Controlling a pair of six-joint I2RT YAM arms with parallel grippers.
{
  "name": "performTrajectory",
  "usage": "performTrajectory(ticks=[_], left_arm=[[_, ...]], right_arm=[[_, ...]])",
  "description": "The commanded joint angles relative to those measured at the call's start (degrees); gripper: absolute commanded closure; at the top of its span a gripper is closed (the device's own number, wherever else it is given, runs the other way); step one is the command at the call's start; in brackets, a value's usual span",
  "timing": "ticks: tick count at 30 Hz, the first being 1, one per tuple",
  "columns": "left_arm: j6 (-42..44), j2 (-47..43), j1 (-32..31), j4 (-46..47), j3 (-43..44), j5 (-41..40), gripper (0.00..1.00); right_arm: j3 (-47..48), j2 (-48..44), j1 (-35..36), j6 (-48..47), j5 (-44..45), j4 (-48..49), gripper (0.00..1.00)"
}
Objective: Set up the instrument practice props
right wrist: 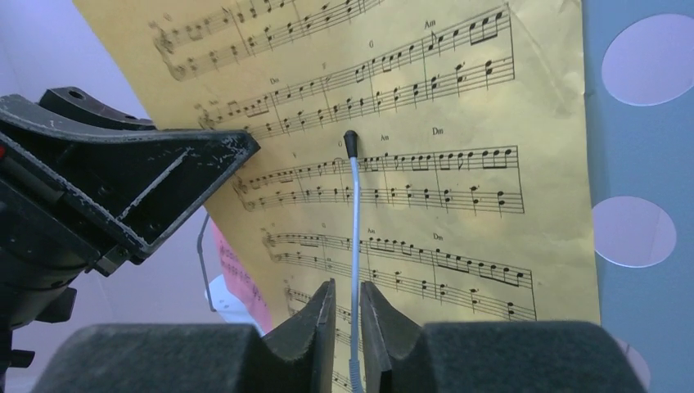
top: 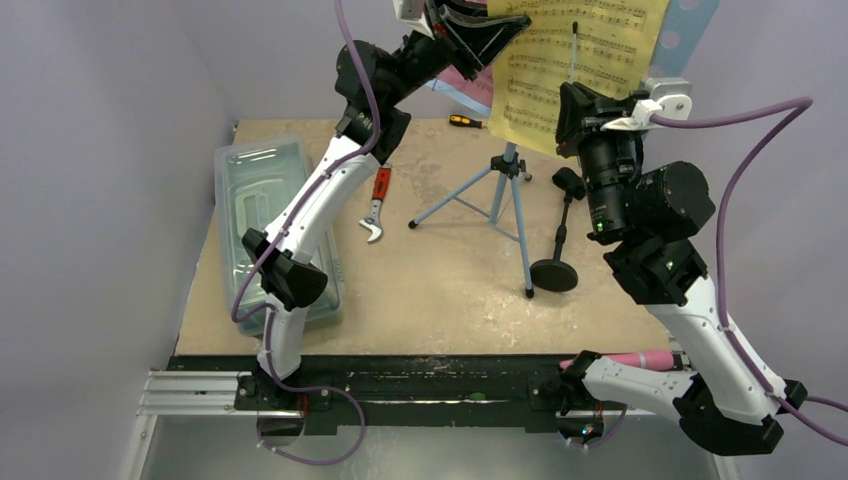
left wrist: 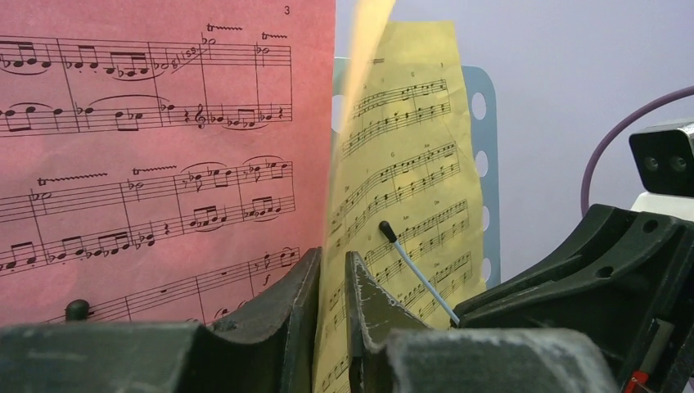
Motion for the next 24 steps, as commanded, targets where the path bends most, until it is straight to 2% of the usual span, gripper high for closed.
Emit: performTrajectory(ticks=[1,8,15,17,20,24], left_arm=[[-0.6,-0.6,0.3,-0.2,2.8,-1.9,0.83],[-1.5,-0.2,0.4,-0.6,3.3,-3.2,0.74],[-2.2,-1.2,1.3,-1.8,3.2,-4.3,0.63],[-2.6,-1.3,1.4,-1.3,3.2,-4.4,0.72],[-3.3,-0.6,1.5,-0.2,3.9,-4.8,0.81],[-4.0,1.2,1.5,0.6,6.5,-5.9,0.84]], right_arm=[[-0.6,-1.6,0.1,0.0,-0.3,2.6,0.79],[-0.7,-1.8,0.1,0.4,-0.3,2.0,0.77],[-0.5,-3.3,0.1,1.4,-0.9,0.1,0.44],[-0.6,-4.1,0.1,2.1,-1.7,-1.4,0.38],[-0.7,-5.5,0.1,3.7,-2.9,-3.4,0.32],[-1.1,-7.1,0.1,6.3,-4.6,-6.1,0.29]])
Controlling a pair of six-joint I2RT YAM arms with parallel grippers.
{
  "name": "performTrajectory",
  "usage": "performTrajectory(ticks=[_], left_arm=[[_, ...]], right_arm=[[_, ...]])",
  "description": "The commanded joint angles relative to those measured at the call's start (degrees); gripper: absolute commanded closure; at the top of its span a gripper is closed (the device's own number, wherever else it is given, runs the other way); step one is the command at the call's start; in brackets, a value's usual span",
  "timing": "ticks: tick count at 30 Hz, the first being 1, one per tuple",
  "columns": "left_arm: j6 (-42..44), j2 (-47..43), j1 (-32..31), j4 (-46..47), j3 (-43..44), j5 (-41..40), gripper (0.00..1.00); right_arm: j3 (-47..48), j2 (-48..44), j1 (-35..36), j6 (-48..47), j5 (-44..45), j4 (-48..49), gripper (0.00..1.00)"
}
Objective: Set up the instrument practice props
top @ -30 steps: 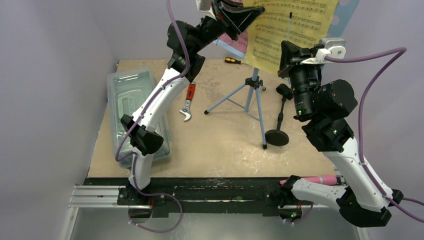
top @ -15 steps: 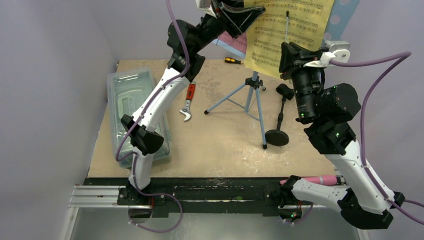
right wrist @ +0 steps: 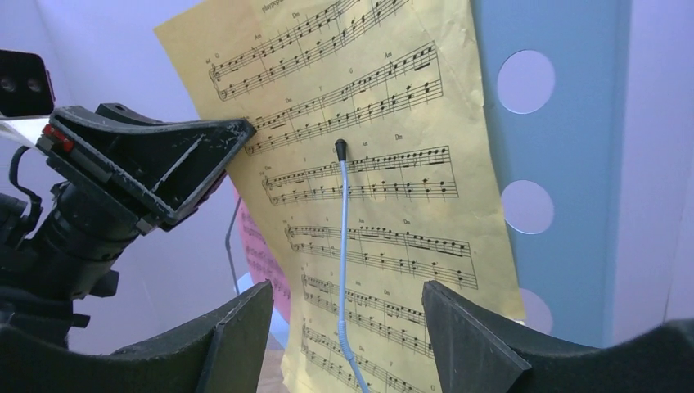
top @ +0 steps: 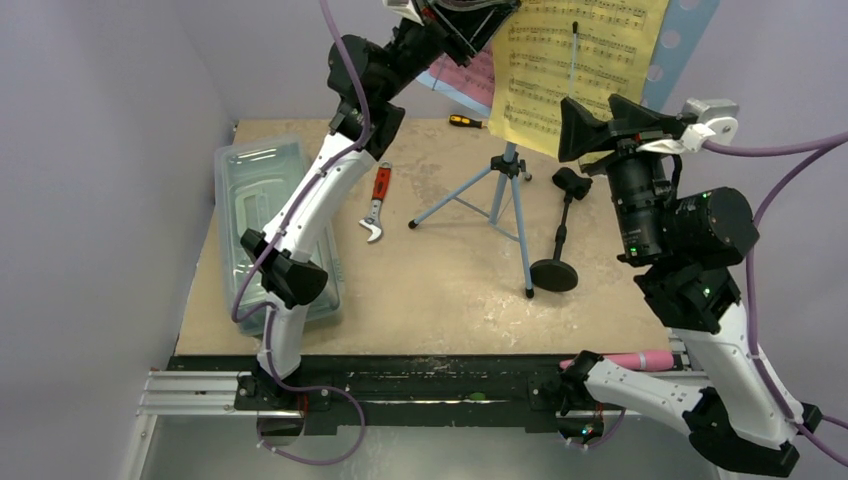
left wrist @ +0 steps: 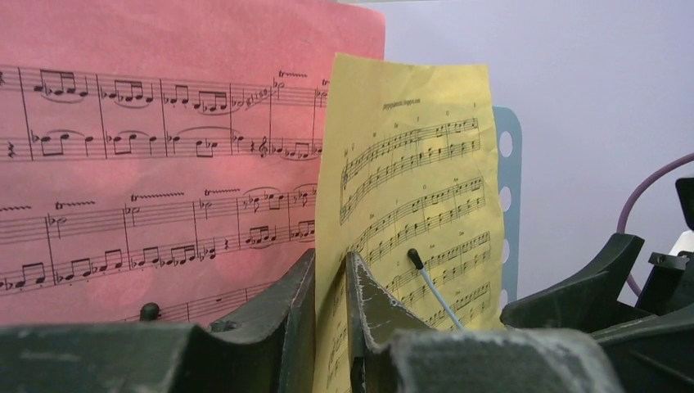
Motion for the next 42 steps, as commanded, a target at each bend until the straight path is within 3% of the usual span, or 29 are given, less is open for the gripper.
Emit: performTrajectory(ticks=[1,12,21,25,27,32,37,42], left_arm=[[-2.0,1.4,0.4,3.1,4.8,-2.1,0.85],[-3.5,2.2,0.4,3.6,6.1,-3.0,0.77],[-1.5,-5.7,1.9,-4.7,-0.8,-2.4,0.41],[-3.6,-12.8,4.7,-11.2,-6.2,-1.6,0.13],[-4.2,-16.3,5.7,-14.5,-8.9,-1.3,0.05],[-8.3,-21.8,6.2,-15.3,-15.1,3.0,0.03],[-14.4,-27.5,6.2,-10.5,-27.0,6.7,0.01],[-7.4,-34.2,6.2,-20.8,-34.0,5.2,0.01]], right_arm=[[-0.5,-2.3,0.1,3.9,-3.1,-3.2,0.28],[-1.9,-5.0,0.1,9.0,-6.9,-9.2,0.27],[-1.7,-9.2,0.1,11.9,-12.4,-20.5,0.16],[-4.7,-11.8,0.1,11.3,-18.9,-26.2,0.10],[-7.3,-13.1,0.1,11.0,-20.6,-28.3,0.07],[-14.4,-15.4,0.1,11.9,-24.2,-29.4,0.05],[-25.2,-17.5,0.1,21.0,-28.2,-22.4,0.04],[-42.9,-18.0,0.1,31.9,-30.3,-10.9,0.04]])
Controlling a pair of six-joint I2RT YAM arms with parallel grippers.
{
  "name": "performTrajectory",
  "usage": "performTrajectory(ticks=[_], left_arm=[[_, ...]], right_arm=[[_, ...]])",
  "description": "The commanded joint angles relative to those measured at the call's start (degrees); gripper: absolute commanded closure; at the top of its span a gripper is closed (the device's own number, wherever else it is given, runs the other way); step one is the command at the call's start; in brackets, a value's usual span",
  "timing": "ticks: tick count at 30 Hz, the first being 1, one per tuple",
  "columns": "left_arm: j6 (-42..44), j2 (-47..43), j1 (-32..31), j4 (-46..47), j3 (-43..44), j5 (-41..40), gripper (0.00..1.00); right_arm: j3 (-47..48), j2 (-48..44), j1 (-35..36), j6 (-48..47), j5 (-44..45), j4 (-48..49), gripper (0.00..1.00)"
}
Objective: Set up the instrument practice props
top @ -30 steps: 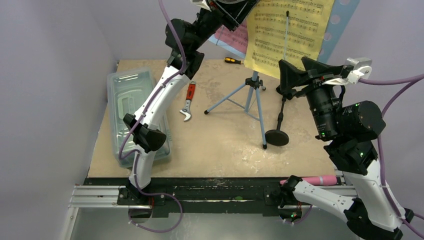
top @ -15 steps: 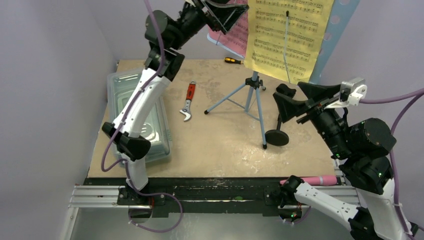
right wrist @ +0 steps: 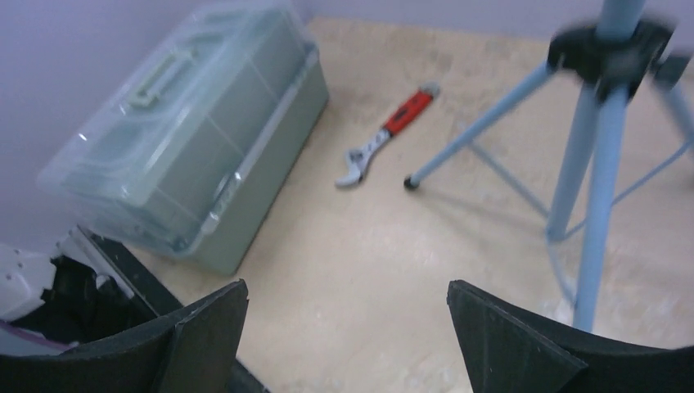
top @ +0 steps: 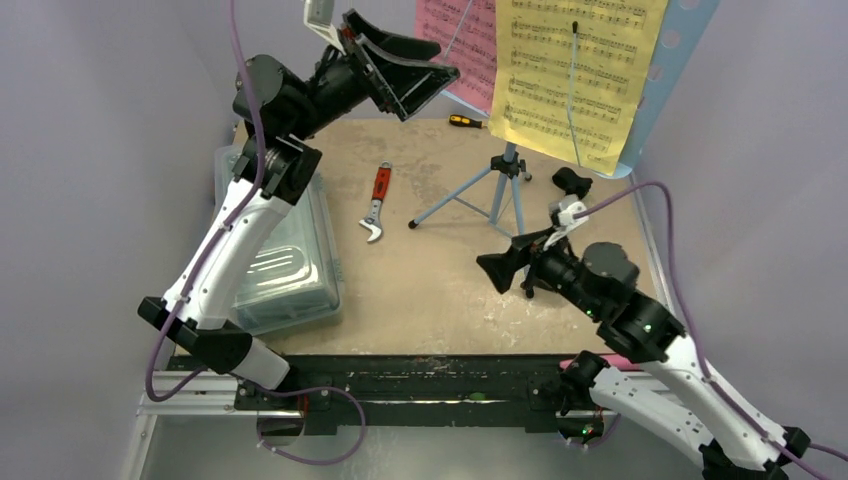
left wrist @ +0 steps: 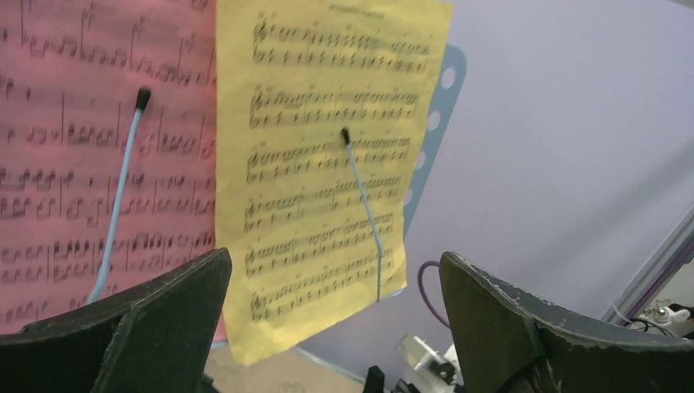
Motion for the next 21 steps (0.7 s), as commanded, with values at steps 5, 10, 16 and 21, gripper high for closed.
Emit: performTrajectory(ticks=[5,10,16,21], left_arm=[[14.9,-8.6,0.2,-25.1,-6.4,-3.5,0.01],[25.9,-14.2,0.1,-34.6,-14.7,-12.8,0.00],[31.9,-19.3,0.1,-31.5,-30.4,-21.1,0.01],[25.5,-21.0,0.1,-24.4,-41.7,-15.9,0.03]], right_arm=[[-18.1,5.1,0.1,18.4,7.4,15.4,0.02],[-19.9,9.6,-0.2,21.0,20.0,19.8,0.02],[-20.5,10.5,-5.5,16.3,23.3,27.9,0.02],[-16.7,13.3,-15.1,17.7,22.4,22.0,0.02]])
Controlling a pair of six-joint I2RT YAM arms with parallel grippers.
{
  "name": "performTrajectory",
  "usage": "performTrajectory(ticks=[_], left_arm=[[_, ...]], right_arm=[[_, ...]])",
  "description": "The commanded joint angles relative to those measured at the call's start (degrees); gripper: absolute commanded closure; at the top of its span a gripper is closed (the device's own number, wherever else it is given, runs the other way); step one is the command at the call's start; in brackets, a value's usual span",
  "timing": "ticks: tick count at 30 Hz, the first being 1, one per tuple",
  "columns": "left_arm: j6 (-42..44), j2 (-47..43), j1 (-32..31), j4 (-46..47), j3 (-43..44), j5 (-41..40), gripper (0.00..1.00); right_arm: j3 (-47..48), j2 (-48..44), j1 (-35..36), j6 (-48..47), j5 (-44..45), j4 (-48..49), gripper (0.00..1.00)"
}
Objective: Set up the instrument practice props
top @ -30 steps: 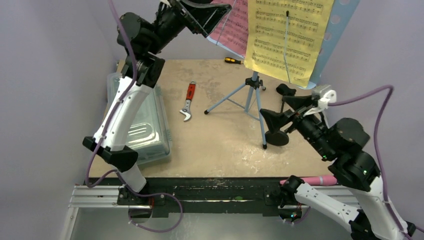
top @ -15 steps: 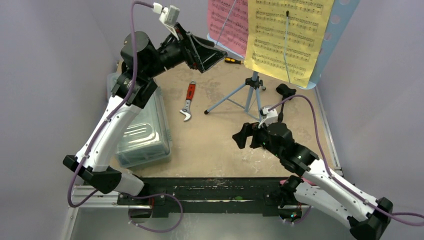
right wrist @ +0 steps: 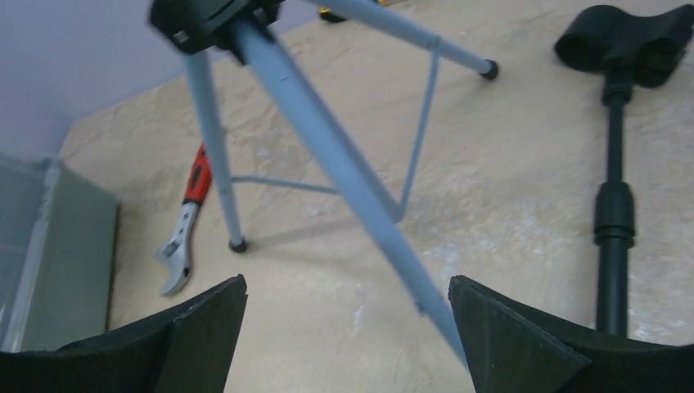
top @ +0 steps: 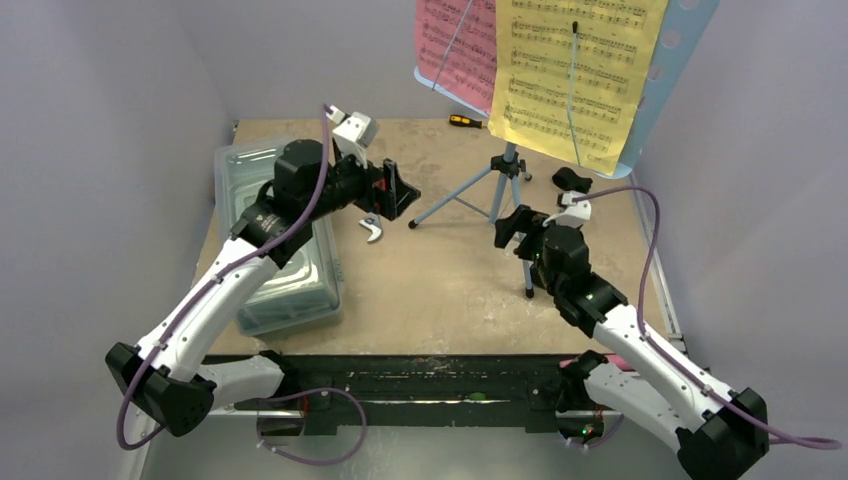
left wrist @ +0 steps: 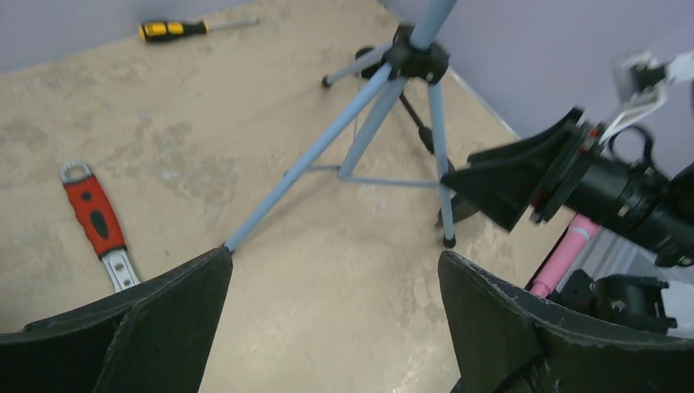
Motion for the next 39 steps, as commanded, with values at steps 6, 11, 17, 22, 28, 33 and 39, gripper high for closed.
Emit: performTrajectory(ticks=[6,11,17,22,28,33,39], left_arm=[[-3.6,-2.2,0.2,8.9,-13.9,3.3,0.03],[-0.7,-2.6,0.1,8.8,-17.1,3.0,0.03],[1.1,-4.2,0.1,11.8,-23.6,2.6,0.04],[1.6,-4.8,0.1,10.4,-24.2,1.5,0.05],[1.6,-5.1,0.1,10.1,-24.4,0.7,0.05],[1.2,-4.0,0.1,10.0,-24.2,1.4,0.06],[1.3,-4.1,0.1,10.0,-24.3,1.3,0.06]], right_arm=[[3.4,6.6,-19.9,4.6,1.9,-3.6,0.03],[8.6,20.9,-27.9,6.9,-6.6,-5.0,0.04],[19.1,37.9,-29.5,8.6,-1.7,-11.6,0.06],[24.6,46.8,-30.6,7.1,0.5,-13.2,0.22],[22.9,50.2,-32.2,7.6,2.7,-13.5,0.31],[21.5,49.8,-33.4,8.2,1.0,-14.1,0.77],[18.4,44.9,-33.7,8.9,4.0,-15.5,0.96]])
